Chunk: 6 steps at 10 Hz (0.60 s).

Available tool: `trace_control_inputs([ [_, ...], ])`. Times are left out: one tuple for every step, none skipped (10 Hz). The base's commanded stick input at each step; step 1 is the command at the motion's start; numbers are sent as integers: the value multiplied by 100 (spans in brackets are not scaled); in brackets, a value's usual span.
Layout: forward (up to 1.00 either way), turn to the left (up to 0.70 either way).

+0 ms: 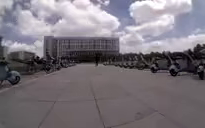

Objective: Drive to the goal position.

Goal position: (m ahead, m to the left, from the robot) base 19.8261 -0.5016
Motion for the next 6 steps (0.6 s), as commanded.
trace_control_inputs([
  [70,0],
  [70,0],
  [70,0],
  [70,0],
  [70,0],
  [70,0],
])
